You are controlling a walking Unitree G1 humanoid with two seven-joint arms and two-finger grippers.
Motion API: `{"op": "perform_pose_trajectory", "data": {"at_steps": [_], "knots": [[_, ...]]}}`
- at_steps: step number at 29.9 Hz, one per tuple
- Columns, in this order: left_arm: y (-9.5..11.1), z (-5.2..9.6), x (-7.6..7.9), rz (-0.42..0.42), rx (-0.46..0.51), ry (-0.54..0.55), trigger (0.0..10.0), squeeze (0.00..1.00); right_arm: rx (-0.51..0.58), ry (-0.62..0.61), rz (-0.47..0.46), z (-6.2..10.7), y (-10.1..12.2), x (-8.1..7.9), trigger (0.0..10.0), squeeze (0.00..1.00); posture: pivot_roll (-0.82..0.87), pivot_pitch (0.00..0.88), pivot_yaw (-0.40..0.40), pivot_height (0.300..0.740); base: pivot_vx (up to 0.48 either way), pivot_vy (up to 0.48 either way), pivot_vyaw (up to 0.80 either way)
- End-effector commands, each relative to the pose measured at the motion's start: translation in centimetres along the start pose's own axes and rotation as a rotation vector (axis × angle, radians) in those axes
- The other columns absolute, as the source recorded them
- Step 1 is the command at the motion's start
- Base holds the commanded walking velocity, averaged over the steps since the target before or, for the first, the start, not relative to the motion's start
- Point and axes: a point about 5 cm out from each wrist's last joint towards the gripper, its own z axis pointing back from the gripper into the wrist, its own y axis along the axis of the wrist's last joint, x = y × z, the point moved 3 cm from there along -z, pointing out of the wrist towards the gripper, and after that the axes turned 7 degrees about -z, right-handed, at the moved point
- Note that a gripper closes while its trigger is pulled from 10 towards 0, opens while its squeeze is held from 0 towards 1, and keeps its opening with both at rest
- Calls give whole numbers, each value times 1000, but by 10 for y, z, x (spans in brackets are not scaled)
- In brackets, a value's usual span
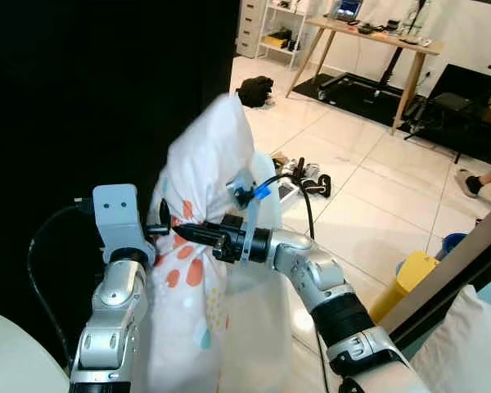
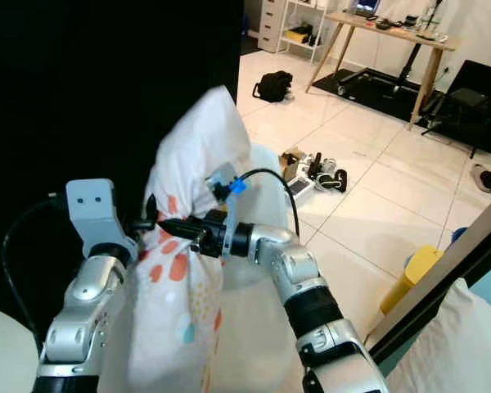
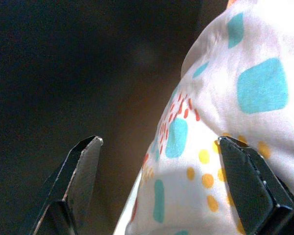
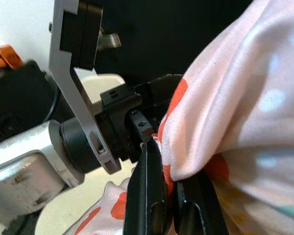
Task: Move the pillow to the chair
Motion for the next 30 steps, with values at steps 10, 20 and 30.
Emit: {"op": "perform_pose_trajectory", "data": {"at_steps": [10, 20, 30], "knots": [[1, 0, 7, -5, -16, -10, 10000, 0, -335, -403, 299, 0, -32, 52, 10000, 0, 15, 0, -91, 728, 0, 0, 0], [5, 0, 8, -19, -9, -11, 10000, 0, -361, -478, 340, 0, -32, 60, 10000, 0, 28, 0, -94, 698, 0, 0, 0], [5, 1, 14, -18, -19, -44, 10000, 0, -419, -535, 424, -1, -38, 67, 10000, 0, 37, 0, -90, 668, 0, 0, 0]]}}
